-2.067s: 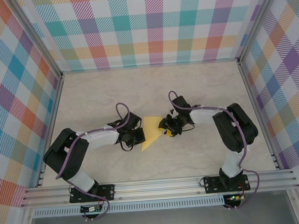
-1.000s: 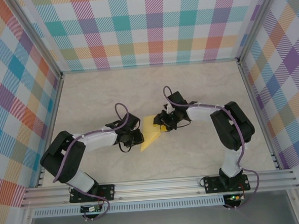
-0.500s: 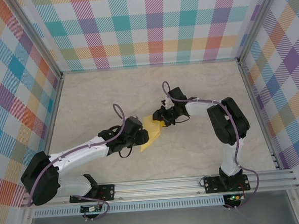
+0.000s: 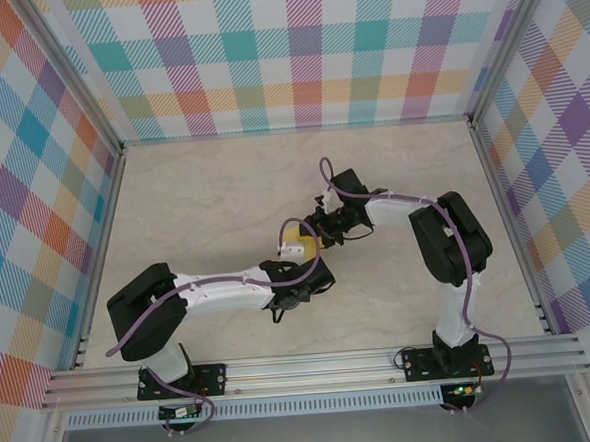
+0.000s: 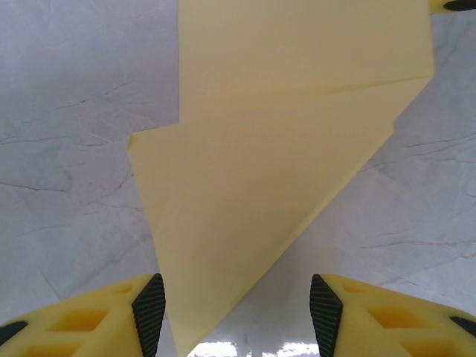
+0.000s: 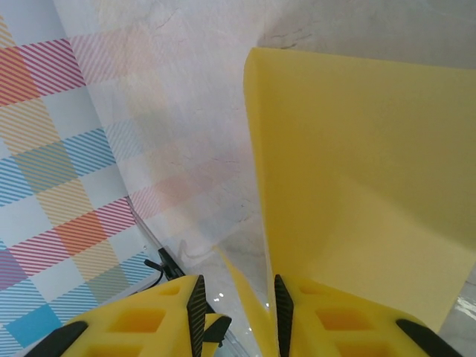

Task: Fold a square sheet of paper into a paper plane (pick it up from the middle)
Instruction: Fourth fold the wing at the center of the table.

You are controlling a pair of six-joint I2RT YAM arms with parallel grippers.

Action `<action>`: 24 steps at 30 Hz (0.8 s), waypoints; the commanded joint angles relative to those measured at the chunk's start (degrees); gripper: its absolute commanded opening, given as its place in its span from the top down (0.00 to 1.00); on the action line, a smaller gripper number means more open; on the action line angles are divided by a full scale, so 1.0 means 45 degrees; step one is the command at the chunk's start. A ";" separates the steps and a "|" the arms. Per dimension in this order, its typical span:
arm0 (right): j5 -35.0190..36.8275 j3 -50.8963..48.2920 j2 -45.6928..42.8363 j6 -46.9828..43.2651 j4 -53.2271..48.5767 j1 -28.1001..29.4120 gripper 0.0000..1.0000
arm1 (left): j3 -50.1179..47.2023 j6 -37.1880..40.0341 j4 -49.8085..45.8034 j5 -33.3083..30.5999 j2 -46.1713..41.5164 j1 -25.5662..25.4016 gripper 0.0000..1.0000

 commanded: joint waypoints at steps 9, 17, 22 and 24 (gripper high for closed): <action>-0.0312 0.0311 0.0198 -0.0024 -0.0344 -0.0071 0.68 | -0.0254 -0.0526 0.0106 -0.0596 0.0528 -0.0132 0.58; -0.0260 0.0291 0.0099 0.0015 -0.0437 -0.0063 0.71 | -0.0714 -0.0722 0.0526 -0.0514 0.0480 -0.0141 0.59; -0.0265 0.0291 0.0094 0.0035 -0.0425 -0.0062 0.73 | -0.0721 -0.0639 0.0573 -0.0486 0.0525 -0.0141 0.63; -0.0243 0.0291 0.0099 0.0045 -0.0440 -0.0057 0.74 | -0.0712 -0.0678 0.0534 -0.0541 0.0496 -0.0141 0.61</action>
